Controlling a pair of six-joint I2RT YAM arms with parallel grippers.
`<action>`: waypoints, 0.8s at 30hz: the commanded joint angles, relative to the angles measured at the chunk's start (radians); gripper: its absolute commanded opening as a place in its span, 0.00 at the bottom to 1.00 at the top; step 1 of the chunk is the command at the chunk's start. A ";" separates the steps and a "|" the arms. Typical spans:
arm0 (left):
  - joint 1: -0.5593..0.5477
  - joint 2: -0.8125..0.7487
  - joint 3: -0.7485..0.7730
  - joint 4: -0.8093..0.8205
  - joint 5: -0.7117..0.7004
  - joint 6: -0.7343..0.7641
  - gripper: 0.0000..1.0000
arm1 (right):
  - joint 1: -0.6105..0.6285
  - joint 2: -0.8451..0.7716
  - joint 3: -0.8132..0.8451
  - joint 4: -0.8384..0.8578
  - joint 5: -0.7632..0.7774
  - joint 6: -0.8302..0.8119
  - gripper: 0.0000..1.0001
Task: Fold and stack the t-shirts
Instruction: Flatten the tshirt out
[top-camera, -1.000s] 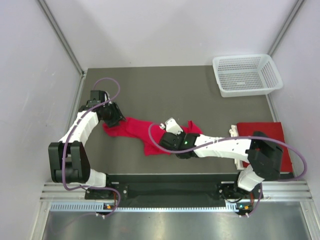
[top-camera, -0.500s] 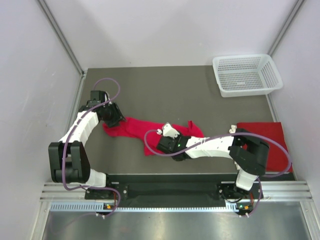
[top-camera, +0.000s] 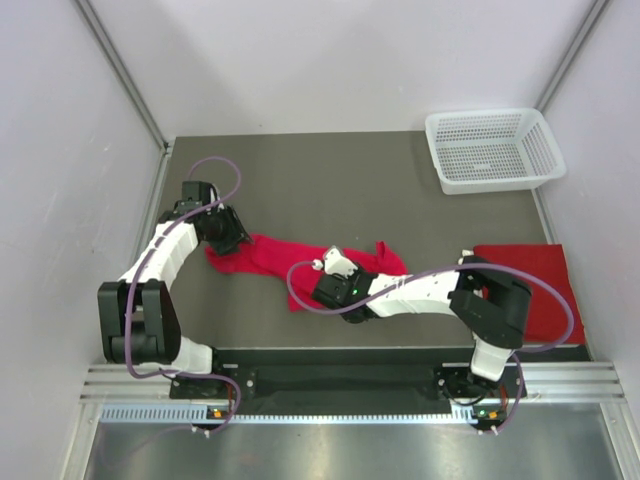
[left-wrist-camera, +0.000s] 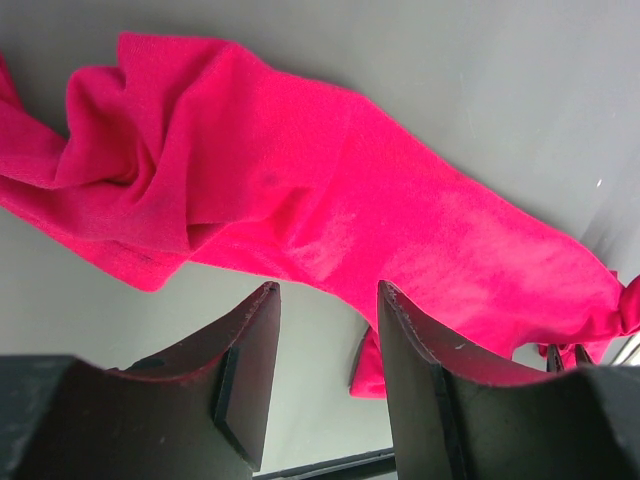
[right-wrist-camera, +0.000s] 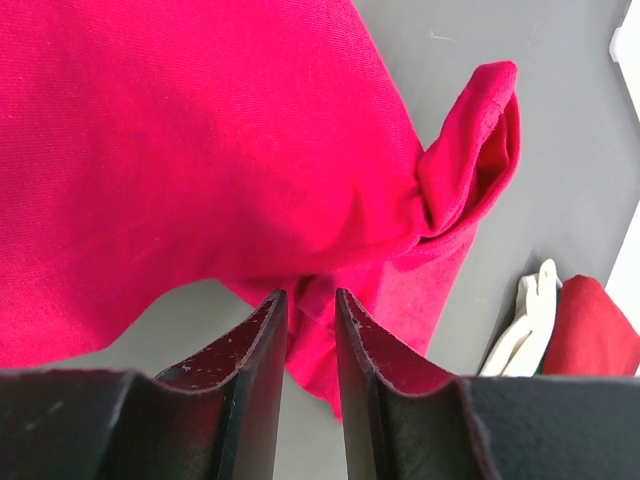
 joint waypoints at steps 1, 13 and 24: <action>-0.004 0.009 0.029 0.027 -0.003 0.009 0.48 | 0.010 0.016 0.026 0.028 0.040 -0.013 0.27; -0.004 0.004 0.017 0.031 -0.016 0.015 0.48 | 0.002 0.048 0.049 0.004 0.095 0.025 0.00; -0.120 -0.046 0.065 -0.022 -0.106 0.035 0.48 | -0.068 -0.176 0.262 -0.329 0.120 0.142 0.00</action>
